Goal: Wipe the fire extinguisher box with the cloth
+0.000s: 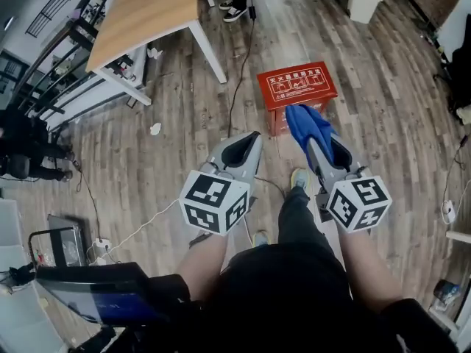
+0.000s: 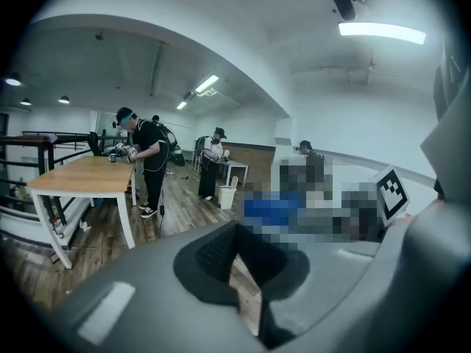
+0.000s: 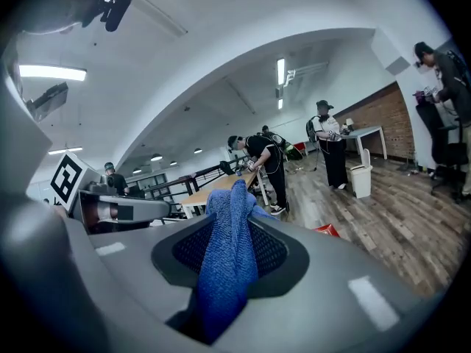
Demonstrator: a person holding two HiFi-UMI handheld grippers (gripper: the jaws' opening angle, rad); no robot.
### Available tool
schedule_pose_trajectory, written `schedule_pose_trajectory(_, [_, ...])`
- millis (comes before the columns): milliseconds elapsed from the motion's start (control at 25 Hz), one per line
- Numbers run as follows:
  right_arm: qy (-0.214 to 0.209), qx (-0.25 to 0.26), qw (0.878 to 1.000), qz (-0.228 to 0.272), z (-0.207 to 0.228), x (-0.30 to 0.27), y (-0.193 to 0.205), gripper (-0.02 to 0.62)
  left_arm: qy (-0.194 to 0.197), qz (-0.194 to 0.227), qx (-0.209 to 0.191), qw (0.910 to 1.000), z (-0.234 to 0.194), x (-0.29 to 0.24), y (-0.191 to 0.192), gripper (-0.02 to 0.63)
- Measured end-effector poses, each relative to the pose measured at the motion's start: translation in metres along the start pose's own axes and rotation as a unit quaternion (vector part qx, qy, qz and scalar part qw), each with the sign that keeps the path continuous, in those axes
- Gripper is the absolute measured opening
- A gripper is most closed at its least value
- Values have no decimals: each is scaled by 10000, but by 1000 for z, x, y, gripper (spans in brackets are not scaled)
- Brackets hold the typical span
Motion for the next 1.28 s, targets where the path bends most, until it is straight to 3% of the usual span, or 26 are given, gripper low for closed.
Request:
schedule_pose_trajectory(320, [-153,401,9969,-652,112,-180,-3,133,-439,-521,635,9957,-87,-157,5,0])
schedule_pose_trajectory(560, [41,326,9944,-1008,144,-308,43,132,-699,-589,1089,9898,-160,-236,41,0])
schedule_pose_trajectory(720, [356,206,9905,-1310,158,-379,81,132,-661,-631,1371,9863,-213,-273,73,0])
schedule_pose_trajectory(920, [660,-29,9868,-1479,167,-446,112,130,-634,-710,1470,9845,-270,-314,104,0])
schedule_pose_trajectory(1280, [857,153,9776,-1915,174,-504,144,131,-848,-928,1875,9742,-323,-362,145,0])
Point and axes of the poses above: the fingertips, and each gripper's own axes: x backward along the fingers, z to its right, y out of its underside, the point moved 7 cm from there along x, backward along the fingers, and after that the axes turned 5 degrees about -z, right-handed, at the moved point
